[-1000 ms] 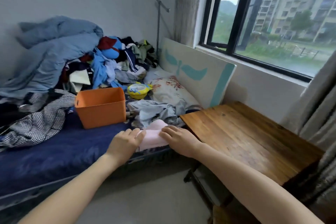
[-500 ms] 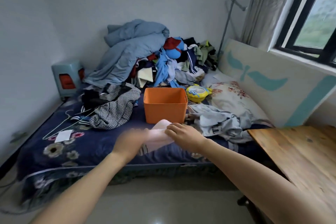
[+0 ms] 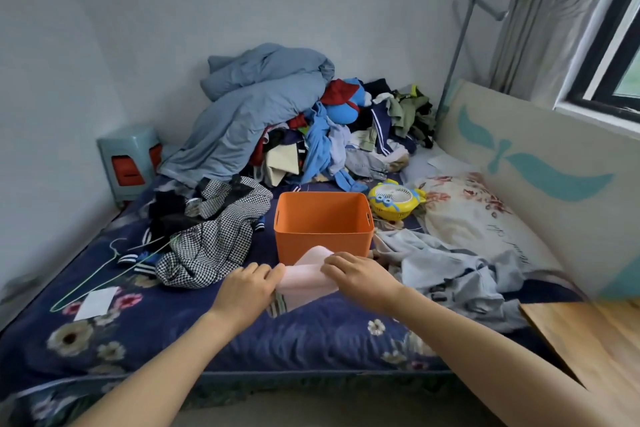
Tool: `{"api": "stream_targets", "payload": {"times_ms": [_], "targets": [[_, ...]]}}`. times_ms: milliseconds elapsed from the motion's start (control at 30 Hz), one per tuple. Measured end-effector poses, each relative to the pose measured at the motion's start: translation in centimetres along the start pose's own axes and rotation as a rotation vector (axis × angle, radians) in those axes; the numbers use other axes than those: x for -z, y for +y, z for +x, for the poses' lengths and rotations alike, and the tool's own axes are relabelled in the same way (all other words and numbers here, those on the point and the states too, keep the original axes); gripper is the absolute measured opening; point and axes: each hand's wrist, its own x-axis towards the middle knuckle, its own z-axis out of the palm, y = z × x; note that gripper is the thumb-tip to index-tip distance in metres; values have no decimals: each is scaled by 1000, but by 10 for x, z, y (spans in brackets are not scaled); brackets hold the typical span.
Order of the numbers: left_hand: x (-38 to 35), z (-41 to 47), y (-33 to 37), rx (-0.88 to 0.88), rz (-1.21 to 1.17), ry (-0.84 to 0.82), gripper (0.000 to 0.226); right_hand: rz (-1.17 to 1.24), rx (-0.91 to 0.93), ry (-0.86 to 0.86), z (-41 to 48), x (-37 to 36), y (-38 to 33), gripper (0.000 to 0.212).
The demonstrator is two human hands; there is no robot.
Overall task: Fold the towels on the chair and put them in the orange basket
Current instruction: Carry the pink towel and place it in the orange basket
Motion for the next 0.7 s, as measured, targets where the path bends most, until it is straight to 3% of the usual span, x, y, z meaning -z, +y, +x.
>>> {"api": "stream_targets", "payload": {"times_ms": [100, 333, 500, 700], "targets": [[-24, 18, -16, 51, -16, -27, 76, 62, -26, -32, 19, -21, 30, 50], [-68, 43, -70, 124, -36, -47, 77, 97, 10, -46, 73, -77, 75, 43], [-111, 71, -124, 131, -26, -41, 74, 109, 25, -34, 128, -117, 114, 24], [-165, 132, -189, 94, -90, -21, 75, 51, -62, -64, 183, -150, 168, 26]]}}
